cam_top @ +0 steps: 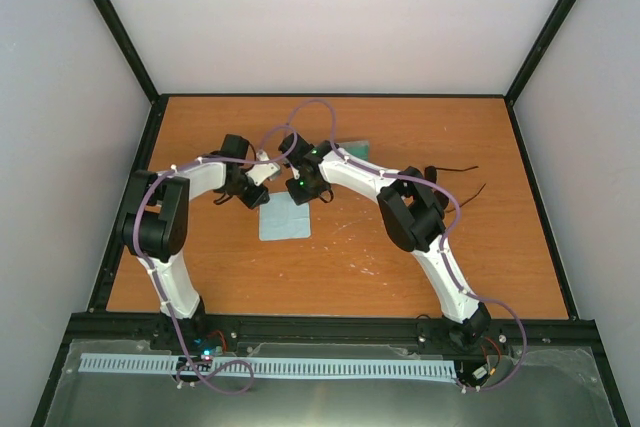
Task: Organize the sunglasses
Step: Fold the glasses cleaning cloth at the center of the board.
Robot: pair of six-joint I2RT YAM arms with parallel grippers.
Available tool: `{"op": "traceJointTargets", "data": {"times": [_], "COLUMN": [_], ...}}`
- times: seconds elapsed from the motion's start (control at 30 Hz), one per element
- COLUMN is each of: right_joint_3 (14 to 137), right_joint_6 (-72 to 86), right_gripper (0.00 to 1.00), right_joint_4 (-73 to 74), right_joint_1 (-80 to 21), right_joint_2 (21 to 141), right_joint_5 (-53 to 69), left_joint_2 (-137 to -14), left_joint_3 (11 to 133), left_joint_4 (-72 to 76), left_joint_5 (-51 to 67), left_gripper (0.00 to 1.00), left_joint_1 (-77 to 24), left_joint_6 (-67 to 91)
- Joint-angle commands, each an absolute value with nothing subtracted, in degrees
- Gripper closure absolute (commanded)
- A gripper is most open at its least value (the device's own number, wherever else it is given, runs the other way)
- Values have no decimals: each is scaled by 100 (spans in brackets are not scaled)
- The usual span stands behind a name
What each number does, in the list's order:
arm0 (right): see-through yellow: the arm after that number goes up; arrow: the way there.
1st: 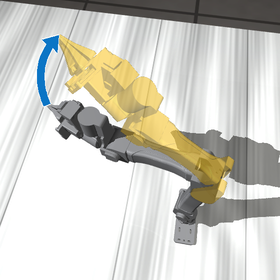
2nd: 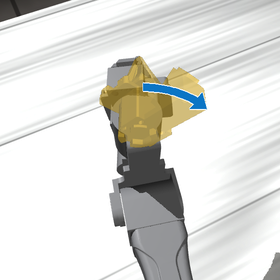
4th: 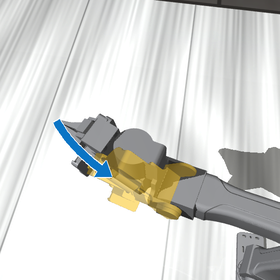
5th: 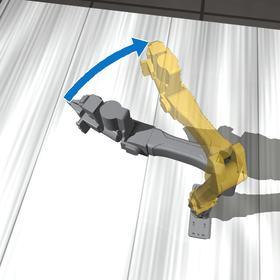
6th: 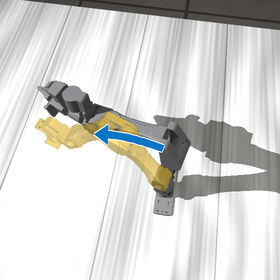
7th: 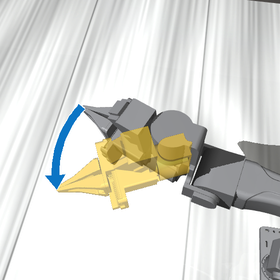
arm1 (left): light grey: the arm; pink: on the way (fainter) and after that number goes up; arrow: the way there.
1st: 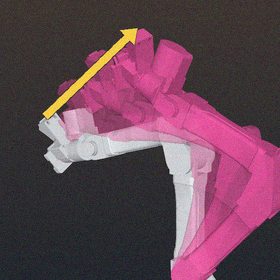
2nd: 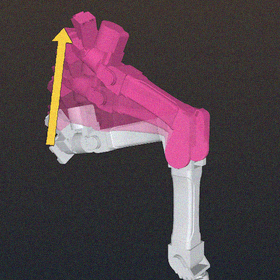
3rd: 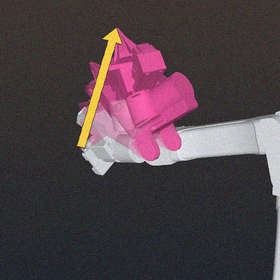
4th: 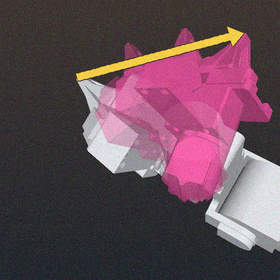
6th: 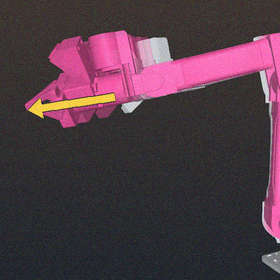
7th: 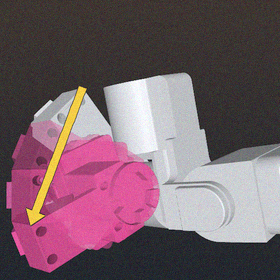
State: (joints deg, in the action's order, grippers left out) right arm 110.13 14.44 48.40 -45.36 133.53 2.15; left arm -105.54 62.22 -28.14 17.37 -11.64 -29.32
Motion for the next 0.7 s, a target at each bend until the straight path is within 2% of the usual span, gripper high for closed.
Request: {"op": "traceJointTargets", "data": {"times": [0.0, 0.67], "right_joint_3": [10986, 10870], "right_joint_6": [1485, 1512], "right_gripper": [97, 97], "right_joint_4": [4781, 4749], "right_joint_1": [-4535, -4535], "right_joint_2": [13122, 13096], "right_joint_5": [183, 183], "left_joint_2": [-10682, -10228], "left_joint_3": [6104, 5955], "left_joint_4": [-2625, -2238], "left_joint_5": [1491, 1577], "left_gripper": [76, 75], "left_joint_1": [-1160, -1160], "left_joint_6": [-3041, -2800]}}
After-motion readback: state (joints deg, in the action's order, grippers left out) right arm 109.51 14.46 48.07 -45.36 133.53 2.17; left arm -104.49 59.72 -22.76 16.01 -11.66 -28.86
